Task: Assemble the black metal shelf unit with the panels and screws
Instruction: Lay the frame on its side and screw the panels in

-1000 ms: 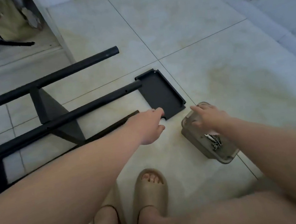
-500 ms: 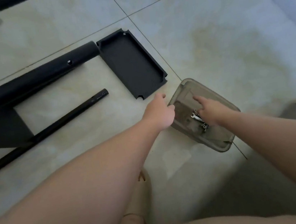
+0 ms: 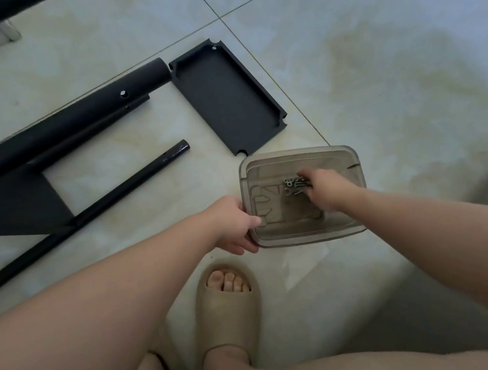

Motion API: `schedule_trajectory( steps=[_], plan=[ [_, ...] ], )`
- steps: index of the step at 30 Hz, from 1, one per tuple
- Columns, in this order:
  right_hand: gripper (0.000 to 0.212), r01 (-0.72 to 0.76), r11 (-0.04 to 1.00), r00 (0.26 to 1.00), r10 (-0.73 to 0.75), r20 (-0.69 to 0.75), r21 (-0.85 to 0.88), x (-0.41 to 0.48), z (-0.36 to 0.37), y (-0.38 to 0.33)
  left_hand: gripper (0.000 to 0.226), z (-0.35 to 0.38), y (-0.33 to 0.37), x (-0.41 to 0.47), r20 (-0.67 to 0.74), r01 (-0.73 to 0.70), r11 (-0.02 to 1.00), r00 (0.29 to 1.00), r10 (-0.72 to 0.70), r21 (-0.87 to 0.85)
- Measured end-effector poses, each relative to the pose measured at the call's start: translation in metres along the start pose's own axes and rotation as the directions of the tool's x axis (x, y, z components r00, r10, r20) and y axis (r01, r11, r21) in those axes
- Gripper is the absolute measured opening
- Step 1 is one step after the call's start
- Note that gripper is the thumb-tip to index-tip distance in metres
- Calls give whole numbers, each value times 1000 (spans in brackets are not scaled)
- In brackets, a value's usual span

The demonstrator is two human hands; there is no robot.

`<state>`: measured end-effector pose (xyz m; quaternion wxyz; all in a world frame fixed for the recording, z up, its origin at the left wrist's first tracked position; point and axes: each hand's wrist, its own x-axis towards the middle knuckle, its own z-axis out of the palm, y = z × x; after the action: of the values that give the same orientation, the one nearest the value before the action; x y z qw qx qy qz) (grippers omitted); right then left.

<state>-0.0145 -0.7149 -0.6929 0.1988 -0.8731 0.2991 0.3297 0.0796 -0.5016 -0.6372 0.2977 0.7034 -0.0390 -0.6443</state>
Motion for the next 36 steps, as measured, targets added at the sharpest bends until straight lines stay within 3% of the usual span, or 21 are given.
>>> schedule_trajectory(
  steps=[5,10,17,22,30,33,36],
  plan=[
    [39,133,976,984,-150,-92,-175,7,9,-10,7,-1,-12,-3,44,30,991,999,-24,-127],
    [30,182,913,968,-231,-94,-366,13,9,-8,18,3,-10,3,51,25,987,999,-17,-157],
    [33,180,942,963,-228,-143,-284,23,10,-8,23,1,-10,3,63,20,988,998,-11,-152],
    [27,157,939,974,-199,-112,-307,34,11,-8,21,1,-11,4,60,15,988,998,-6,-153],
    [38,160,930,976,-199,-87,-330,43,13,-5,23,2,-12,4,44,21,987,999,-14,-161],
    [29,168,943,978,-196,-71,-288,41,10,-5,11,5,-14,5,30,0,985,1000,5,-171],
    [16,150,976,973,-174,-153,-157,35,5,-4,11,11,-12,5,-53,-49,984,998,40,-173]
  ],
)
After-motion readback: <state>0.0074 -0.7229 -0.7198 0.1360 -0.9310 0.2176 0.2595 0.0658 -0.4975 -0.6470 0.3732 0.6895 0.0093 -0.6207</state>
